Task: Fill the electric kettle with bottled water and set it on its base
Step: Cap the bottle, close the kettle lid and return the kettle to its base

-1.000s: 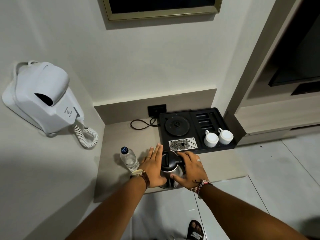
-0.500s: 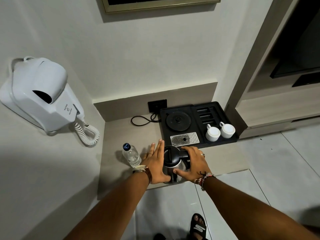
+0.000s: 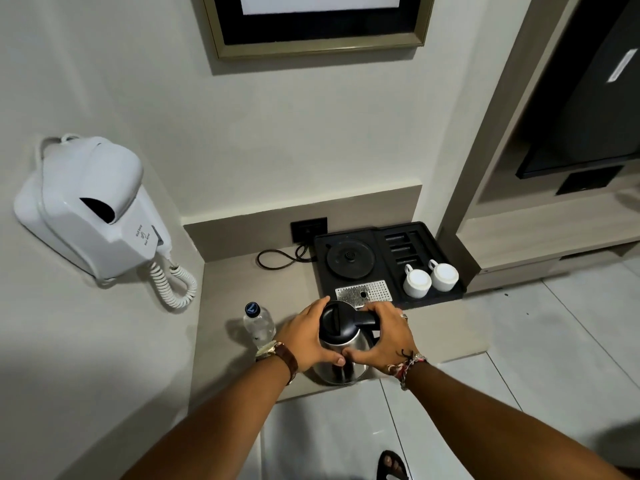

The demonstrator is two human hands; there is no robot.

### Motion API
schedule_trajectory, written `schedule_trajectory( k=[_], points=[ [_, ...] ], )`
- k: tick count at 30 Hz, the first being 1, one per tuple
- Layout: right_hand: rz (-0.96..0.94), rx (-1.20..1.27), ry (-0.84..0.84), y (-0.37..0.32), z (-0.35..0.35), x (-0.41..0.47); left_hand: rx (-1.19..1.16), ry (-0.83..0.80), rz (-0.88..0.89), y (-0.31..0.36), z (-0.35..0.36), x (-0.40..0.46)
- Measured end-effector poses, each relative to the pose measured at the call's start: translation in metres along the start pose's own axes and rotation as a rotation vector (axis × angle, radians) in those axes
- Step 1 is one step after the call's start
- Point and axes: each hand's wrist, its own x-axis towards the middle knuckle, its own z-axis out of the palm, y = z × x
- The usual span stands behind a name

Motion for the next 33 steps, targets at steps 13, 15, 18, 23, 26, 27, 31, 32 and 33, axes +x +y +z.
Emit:
schedule_trajectory(
  k=[13,15,18,23,26,27,31,32,33],
  points=[
    [-0.103,-0.007,0.088,0.017,-0.066,0.155,0.003,0.122,0.024,0.052,-0.087,0.131],
    [-0.090,-0.016,0.062,0.031,-0.069,0.187,-0.013,0.127,0.003,0.057,-0.093,0.160],
    [-0.066,-0.024,0.018,0.050,-0.068,0.227,-0.012,0.132,-0.037,0.058,-0.096,0.201],
    [-0.046,-0.014,-0.082,0.086,-0.057,0.274,0.001,0.105,-0.118,0.050,-0.087,0.248],
    [-0.038,0.010,-0.139,0.101,-0.050,0.286,-0.039,0.087,-0.154,0.044,-0.078,0.261],
    [-0.037,0.017,-0.151,0.104,-0.047,0.288,-0.050,0.083,-0.163,0.042,-0.077,0.263],
    [-0.037,0.038,-0.152,0.112,-0.044,0.293,-0.059,0.075,-0.166,0.040,-0.074,0.270],
    [-0.040,0.042,-0.150,0.114,-0.045,0.292,-0.051,0.072,-0.165,0.040,-0.074,0.270],
    [-0.044,0.043,-0.154,0.115,-0.045,0.291,-0.045,0.065,-0.160,0.040,-0.073,0.271]
  ],
)
